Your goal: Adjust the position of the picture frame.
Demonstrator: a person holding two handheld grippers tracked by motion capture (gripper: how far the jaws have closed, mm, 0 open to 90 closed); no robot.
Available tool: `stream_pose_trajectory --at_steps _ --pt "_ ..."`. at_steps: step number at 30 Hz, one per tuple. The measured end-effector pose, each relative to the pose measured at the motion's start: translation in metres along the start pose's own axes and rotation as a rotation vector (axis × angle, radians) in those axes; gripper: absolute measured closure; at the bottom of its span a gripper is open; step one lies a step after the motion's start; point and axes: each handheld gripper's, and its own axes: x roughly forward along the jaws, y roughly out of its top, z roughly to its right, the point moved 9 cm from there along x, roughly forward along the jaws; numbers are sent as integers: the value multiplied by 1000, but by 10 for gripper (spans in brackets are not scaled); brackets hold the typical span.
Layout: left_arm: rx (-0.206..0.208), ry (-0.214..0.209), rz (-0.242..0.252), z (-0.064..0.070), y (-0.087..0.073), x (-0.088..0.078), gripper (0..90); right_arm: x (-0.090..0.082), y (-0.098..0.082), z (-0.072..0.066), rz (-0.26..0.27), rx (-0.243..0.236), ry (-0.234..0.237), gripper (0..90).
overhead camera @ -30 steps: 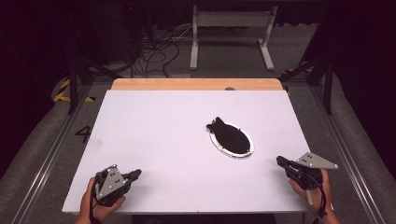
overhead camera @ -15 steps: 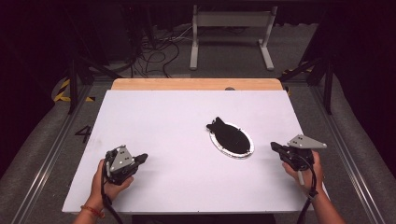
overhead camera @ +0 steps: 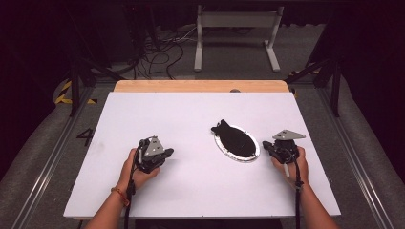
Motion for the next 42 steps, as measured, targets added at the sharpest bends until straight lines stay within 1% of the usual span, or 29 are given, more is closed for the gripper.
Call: stream_pose_trajectory --at_steps 2,4,6,8,10,11,13,14,15,17,19,23,24,27,29,33,35,36,38,41,42 --pt "-3 -7 5 2 0 0 900 3 3 -1 -3 1 -1 900" --pt "-21 -17 18 2 0 -2 900 6 4 -3 -8 1 5 900" --pt "-33 -18 28 1 -1 -3 900 8 7 -5 -12 0 8 900" --pt "-47 -18 40 -1 0 -5 900 9 8 -9 -19 -19 13 900" --pt "-53 -15 40 -1 -1 -6 900 10 9 -10 -21 -25 -2 900" --pt "-57 -20 41 -1 -1 -7 900 10 8 -11 -20 -21 0 900" --pt "-50 -18 33 1 -2 -6 900 10 8 -13 -12 -5 18 900" --pt "-50 -18 33 1 -2 -6 900 10 8 -13 -12 -5 18 900" --pt "-45 -16 35 1 -1 -6 900 10 8 -15 -12 -6 29 900" --pt "-48 -20 39 2 0 -5 900 9 8 -21 -21 -29 41 900" --pt "-51 -31 43 3 0 -4 900 9 8 -29 -15 -52 52 900" --pt "-48 -37 36 4 -1 -3 900 8 7 -40 -4 -83 57 900" --pt "-47 -40 39 5 -1 -3 900 7 7 -43 -9 -91 58 900" --pt "-39 -41 39 6 -1 -4 900 7 7 -48 -7 -97 68 900" --pt "-35 -41 35 7 -1 -4 900 6 7 -51 -9 -111 71 900" --pt "-36 -43 41 7 -1 -5 900 6 7 -61 -7 -118 93 900" --pt "-39 -45 44 7 0 -5 897 6 7 -65 -11 -129 92 900" --pt "-48 -49 49 8 0 -5 897 6 7 -66 -10 -134 90 900" --pt "-40 -47 48 8 0 -5 897 5 7 -68 -9 -134 100 900" --pt "-44 -49 48 9 1 -4 897 5 7 -70 -8 -134 102 900" --pt "-39 -48 45 10 1 -3 897 5 7 -72 -9 -134 109 900"
